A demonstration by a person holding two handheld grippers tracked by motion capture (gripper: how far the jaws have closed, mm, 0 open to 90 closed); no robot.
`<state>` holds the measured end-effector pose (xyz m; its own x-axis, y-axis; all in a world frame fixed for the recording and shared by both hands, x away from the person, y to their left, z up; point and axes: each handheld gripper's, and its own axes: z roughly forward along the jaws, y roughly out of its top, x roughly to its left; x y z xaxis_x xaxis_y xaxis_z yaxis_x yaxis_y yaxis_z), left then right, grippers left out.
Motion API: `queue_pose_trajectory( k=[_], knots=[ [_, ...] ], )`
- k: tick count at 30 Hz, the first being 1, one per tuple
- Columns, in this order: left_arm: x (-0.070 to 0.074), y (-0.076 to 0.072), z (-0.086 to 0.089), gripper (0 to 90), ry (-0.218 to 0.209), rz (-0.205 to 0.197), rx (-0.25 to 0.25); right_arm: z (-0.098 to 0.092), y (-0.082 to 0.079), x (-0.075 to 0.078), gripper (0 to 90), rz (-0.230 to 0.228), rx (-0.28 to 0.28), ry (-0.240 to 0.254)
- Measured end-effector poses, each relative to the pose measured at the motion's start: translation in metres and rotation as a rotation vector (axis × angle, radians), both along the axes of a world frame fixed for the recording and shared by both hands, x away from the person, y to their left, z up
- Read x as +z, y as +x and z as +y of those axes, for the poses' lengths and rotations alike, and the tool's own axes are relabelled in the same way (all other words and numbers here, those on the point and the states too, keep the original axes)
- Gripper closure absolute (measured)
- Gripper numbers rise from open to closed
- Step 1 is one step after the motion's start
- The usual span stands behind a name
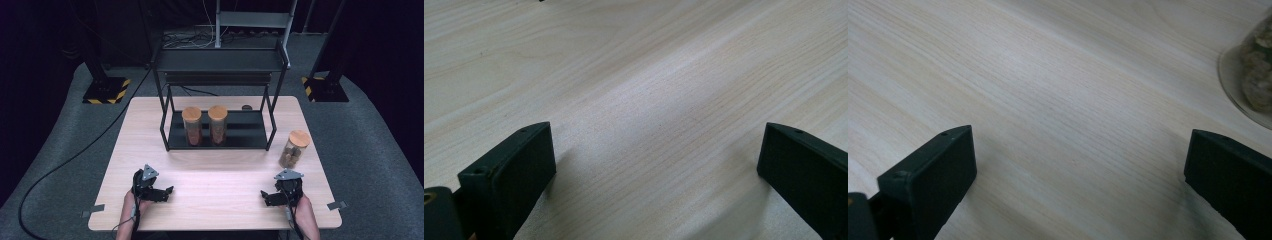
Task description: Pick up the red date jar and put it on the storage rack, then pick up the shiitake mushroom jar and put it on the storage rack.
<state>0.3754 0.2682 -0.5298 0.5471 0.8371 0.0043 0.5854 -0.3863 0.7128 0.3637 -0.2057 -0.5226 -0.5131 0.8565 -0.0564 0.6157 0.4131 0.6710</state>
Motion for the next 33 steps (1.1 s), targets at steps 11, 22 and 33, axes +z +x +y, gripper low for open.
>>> queue_pose_trajectory(
  k=[11,22,33],
  knots=[
    [0.0,0.0,0.0,1.4,0.002,0.0,-0.008,-0.033,-0.015,0.011,0.0,-0.074,-0.053,0.044],
    [0.0,0.0,0.0,1.4,0.002,0.0,-0.008,-0.062,0.0,0.032,0.0,-0.157,-0.106,0.068],
    [0.0,0.0,0.0,0.2,0.001,0.004,0.001,-0.066,0.032,0.04,0.0,-0.227,-0.112,0.109]
  ],
)
